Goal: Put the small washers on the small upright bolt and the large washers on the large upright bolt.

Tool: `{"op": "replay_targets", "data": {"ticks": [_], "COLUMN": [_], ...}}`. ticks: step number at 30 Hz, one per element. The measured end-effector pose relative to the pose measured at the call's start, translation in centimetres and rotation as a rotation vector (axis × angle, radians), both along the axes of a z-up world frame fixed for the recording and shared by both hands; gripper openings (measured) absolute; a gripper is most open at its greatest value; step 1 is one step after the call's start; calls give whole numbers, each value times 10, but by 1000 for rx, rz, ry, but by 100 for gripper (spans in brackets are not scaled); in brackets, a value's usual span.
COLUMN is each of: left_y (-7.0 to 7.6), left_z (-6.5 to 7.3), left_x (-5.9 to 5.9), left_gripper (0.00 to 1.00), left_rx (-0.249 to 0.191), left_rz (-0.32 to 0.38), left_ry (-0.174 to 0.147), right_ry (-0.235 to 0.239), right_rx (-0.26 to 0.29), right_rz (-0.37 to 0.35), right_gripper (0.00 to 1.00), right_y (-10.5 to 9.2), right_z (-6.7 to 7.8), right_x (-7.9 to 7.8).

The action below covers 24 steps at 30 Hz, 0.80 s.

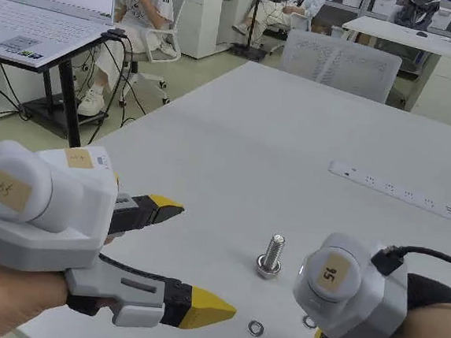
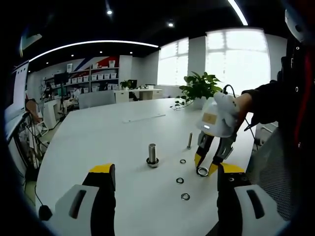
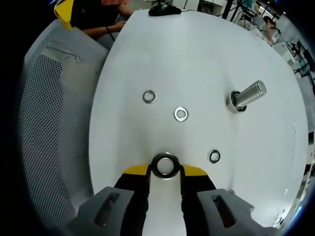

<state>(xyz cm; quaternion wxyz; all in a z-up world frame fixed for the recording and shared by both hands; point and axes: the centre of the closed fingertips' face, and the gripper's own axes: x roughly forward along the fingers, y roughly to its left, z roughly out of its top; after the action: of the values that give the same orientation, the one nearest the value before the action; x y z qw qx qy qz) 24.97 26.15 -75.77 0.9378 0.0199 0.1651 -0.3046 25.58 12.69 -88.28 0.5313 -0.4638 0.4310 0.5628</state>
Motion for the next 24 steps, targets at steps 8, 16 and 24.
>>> {"op": "replay_targets", "data": {"ticks": [8,16,24], "left_y": [0,-2,-2], "left_z": [-2,-2,-3], "left_x": [-1,-1,0], "left_gripper": [85,85,85], "left_rx": [0,2,-1], "left_rz": [0,-5,-5], "left_ry": [3,4,6], "right_ry": [12,10,7], "right_rx": [-1,-9,-2], "right_rz": [-8,9,15], "right_gripper": [24,23,23], "right_y": [0,1,5], "right_z": [1,1,10], "right_x": [1,2,8]}}
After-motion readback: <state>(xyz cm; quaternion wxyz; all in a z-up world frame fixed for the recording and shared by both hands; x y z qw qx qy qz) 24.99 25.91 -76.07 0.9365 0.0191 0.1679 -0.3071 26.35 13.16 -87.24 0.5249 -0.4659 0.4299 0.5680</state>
